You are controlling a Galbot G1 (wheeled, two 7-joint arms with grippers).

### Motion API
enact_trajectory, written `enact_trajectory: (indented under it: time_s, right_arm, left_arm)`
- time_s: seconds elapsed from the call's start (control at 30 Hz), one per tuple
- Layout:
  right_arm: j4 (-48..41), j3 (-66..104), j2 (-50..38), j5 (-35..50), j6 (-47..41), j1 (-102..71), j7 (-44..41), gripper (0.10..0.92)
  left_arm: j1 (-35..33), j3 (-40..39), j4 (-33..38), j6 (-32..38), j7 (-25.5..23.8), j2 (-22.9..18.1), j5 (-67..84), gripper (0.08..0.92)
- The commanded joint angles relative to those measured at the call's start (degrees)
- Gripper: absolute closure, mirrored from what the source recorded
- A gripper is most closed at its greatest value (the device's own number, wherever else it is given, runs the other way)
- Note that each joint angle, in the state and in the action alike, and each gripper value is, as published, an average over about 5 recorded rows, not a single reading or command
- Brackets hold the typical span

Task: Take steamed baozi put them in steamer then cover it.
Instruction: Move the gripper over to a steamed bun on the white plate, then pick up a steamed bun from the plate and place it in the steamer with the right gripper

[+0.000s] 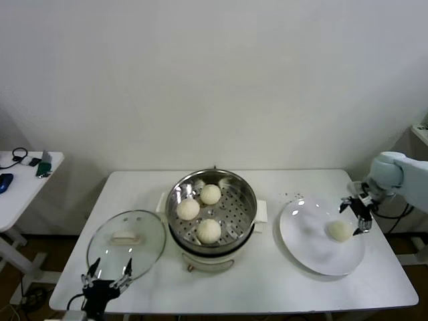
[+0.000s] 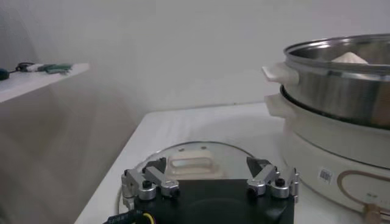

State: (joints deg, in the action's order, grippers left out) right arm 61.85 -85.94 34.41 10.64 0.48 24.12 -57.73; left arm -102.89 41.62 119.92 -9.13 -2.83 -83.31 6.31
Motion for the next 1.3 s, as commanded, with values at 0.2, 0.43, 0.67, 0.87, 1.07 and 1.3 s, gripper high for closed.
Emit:
enact_trajectory:
  time_s: [0.2, 0.43, 0.67, 0.87, 1.07, 1.3]
  right_arm:
    - [-7.6, 14.5, 2.9, -4.66, -2.22, -15.2, 4.64, 0.203]
    - [-6.28, 14.12, 3.02, -3.71, -2.91, -14.92, 4.12, 0.209]
    - [-3.64, 10.97, 1.58, -2.22, -3.04, -10.43, 2.44, 0.357]
    - [3.82, -6.33, 2.26, 9.42, -3.23, 12.49, 0.29, 0.41]
    - [12.52, -20.45, 10.33, 24.67, -4.39, 39.44, -2.93, 0.406]
    - [22.73, -16.05, 21.13, 38.31, -9.58, 48.06, -1.82, 0.395]
  left_arm:
    - [0.07, -0.34, -0.16, 0.06, 0.0, -0.38, -0.55, 0.177]
    - [-0.13, -0.2, 0.1, 0.08, 0.09, -0.24, -0.46, 0.177]
    - [-0.14, -0.1, 0.7, -0.19, 0.05, -0.06, -0.45, 0.177]
    - [-0.08, -0.26, 1.18, -0.36, -0.02, 0.33, -0.4, 0.177]
    - [0.18, -0.51, 1.7, -0.47, -0.06, 0.96, 0.18, 0.177]
    - [0.45, -0.98, 1.95, -0.5, -0.12, 1.16, 0.54, 0.177]
